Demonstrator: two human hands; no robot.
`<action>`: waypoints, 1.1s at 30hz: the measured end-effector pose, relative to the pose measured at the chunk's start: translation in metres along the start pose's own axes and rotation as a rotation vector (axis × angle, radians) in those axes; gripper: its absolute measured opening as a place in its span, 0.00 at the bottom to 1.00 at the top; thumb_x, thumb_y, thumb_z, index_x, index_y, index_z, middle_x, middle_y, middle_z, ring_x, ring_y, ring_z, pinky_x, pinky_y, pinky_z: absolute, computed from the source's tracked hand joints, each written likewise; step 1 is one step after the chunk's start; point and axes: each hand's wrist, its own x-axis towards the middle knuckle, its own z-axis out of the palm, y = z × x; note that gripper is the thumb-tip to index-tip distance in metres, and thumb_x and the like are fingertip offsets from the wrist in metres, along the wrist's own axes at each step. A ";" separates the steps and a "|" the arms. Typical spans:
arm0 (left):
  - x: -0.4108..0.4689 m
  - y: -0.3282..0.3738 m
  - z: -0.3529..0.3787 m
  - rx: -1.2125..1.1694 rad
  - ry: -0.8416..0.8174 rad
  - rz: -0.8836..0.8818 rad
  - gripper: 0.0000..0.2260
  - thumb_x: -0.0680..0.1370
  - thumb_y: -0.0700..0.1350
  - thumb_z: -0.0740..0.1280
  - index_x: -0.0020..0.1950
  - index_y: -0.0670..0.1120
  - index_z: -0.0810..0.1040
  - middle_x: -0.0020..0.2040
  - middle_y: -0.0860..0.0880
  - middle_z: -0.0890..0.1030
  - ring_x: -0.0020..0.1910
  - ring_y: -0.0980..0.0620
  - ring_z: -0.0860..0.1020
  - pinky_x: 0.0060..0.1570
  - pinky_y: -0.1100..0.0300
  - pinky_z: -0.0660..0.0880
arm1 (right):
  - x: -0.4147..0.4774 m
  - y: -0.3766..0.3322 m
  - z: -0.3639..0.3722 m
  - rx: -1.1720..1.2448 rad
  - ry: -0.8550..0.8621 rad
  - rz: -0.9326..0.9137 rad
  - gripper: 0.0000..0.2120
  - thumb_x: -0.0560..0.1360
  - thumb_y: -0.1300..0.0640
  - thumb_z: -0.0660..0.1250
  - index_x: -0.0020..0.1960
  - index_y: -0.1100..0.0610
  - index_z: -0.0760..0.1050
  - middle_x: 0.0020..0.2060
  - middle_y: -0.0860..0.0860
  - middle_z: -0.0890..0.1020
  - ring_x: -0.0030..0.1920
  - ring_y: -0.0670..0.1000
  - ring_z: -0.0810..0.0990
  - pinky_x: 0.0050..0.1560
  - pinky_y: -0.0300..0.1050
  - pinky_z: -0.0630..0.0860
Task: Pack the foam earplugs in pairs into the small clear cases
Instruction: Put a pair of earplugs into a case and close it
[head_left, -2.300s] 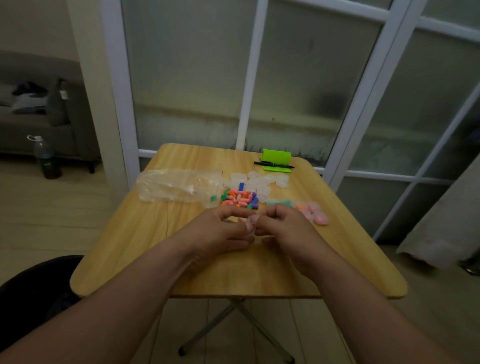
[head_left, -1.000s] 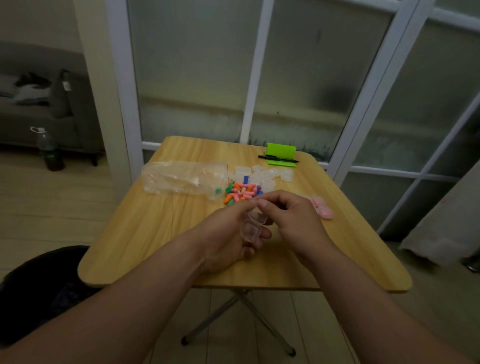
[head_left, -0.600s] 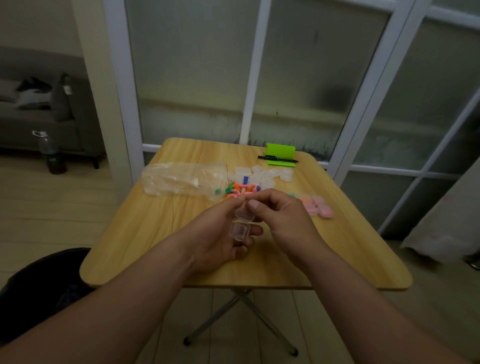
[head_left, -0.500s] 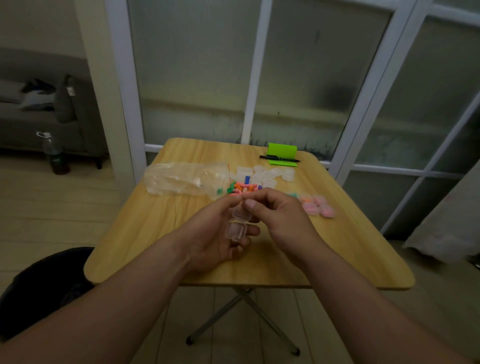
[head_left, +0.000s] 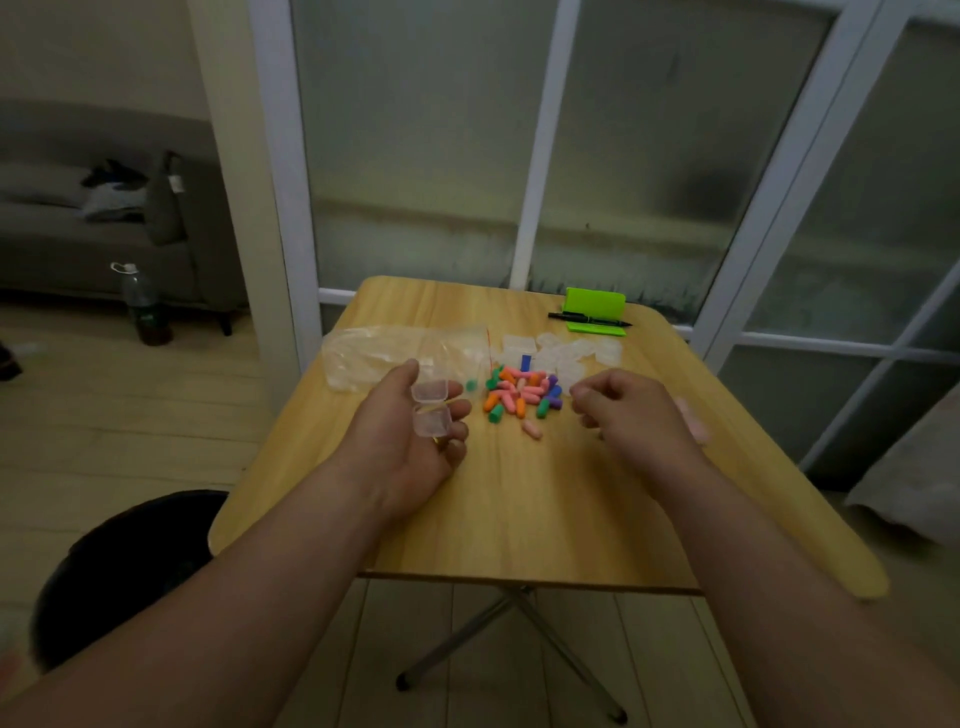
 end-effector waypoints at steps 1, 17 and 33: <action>0.002 0.000 0.000 -0.011 -0.002 0.004 0.23 0.85 0.60 0.58 0.65 0.42 0.78 0.45 0.45 0.78 0.35 0.51 0.72 0.36 0.59 0.69 | 0.000 -0.001 0.004 -0.079 -0.025 -0.044 0.03 0.82 0.53 0.71 0.51 0.50 0.84 0.46 0.46 0.85 0.49 0.48 0.82 0.48 0.45 0.77; 0.017 0.003 0.008 -0.037 -0.067 -0.006 0.24 0.83 0.60 0.60 0.66 0.41 0.78 0.47 0.45 0.82 0.37 0.51 0.75 0.39 0.57 0.71 | 0.020 -0.012 0.060 -0.563 0.058 -0.271 0.09 0.79 0.46 0.71 0.57 0.47 0.82 0.51 0.48 0.79 0.52 0.51 0.78 0.47 0.50 0.77; 0.016 0.006 0.001 -0.016 -0.055 0.008 0.25 0.83 0.59 0.60 0.66 0.40 0.79 0.54 0.42 0.81 0.37 0.50 0.75 0.37 0.57 0.71 | 0.025 -0.016 0.079 -0.860 0.118 -0.296 0.13 0.80 0.44 0.67 0.54 0.51 0.83 0.50 0.53 0.78 0.53 0.56 0.78 0.48 0.55 0.81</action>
